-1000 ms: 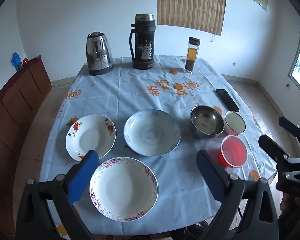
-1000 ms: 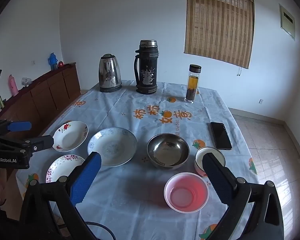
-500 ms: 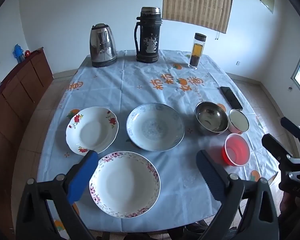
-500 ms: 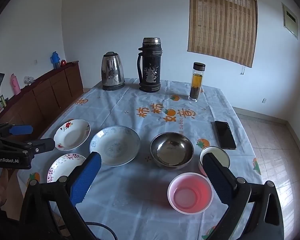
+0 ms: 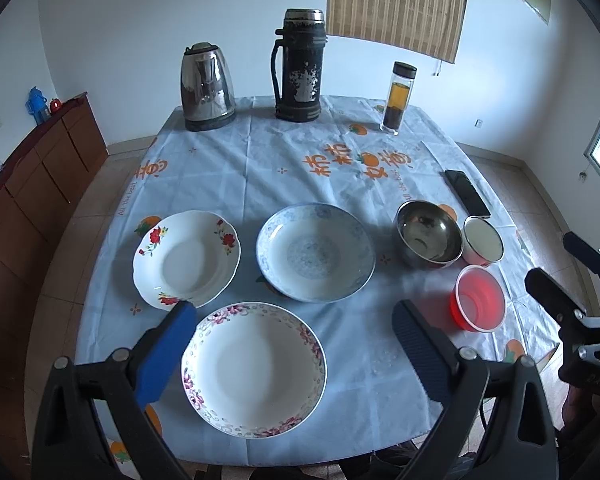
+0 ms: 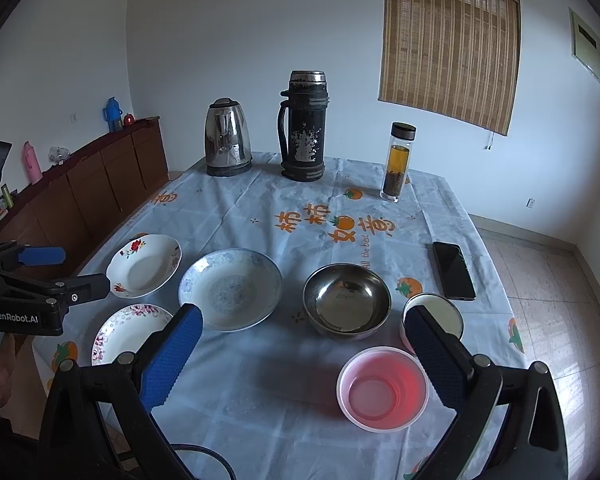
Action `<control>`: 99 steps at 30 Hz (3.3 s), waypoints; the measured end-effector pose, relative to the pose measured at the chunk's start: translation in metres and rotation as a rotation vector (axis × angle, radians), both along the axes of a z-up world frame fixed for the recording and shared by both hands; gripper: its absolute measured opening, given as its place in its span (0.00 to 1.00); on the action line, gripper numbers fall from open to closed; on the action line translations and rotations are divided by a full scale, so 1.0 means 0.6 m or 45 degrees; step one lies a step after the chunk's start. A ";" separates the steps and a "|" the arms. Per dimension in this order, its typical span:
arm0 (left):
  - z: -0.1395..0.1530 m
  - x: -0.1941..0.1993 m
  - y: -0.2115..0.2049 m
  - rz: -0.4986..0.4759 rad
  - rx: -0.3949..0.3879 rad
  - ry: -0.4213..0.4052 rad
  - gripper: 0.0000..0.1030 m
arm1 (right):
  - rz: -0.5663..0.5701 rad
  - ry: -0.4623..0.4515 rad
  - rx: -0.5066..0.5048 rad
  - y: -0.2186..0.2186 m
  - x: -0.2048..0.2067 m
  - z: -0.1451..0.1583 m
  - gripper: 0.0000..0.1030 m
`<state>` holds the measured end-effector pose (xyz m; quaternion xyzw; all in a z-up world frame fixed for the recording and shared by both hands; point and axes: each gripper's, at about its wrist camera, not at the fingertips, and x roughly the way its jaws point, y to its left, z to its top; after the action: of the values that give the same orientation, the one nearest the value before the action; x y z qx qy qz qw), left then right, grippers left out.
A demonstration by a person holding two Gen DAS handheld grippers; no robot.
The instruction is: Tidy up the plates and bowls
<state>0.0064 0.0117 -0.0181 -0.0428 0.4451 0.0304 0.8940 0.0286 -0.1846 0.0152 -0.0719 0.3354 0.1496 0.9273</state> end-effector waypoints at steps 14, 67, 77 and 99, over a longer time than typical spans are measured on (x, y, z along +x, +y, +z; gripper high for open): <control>0.000 0.005 0.004 -0.001 0.000 0.005 0.97 | 0.022 0.014 -0.013 0.009 0.007 -0.005 0.99; -0.034 0.004 0.024 0.030 -0.044 0.068 0.97 | 0.084 0.095 -0.059 0.043 0.029 -0.033 0.99; -0.087 0.015 0.106 0.180 -0.195 0.214 0.88 | 0.174 0.163 -0.092 0.077 0.058 -0.076 0.82; -0.247 -0.008 0.216 0.323 -0.304 0.507 0.23 | 0.513 0.612 -0.197 0.218 0.093 -0.257 0.32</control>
<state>0.0014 0.1412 -0.1662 -0.1967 0.6036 0.0975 0.7665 0.0846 -0.0536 -0.1389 -0.1700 0.5342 0.3170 0.7650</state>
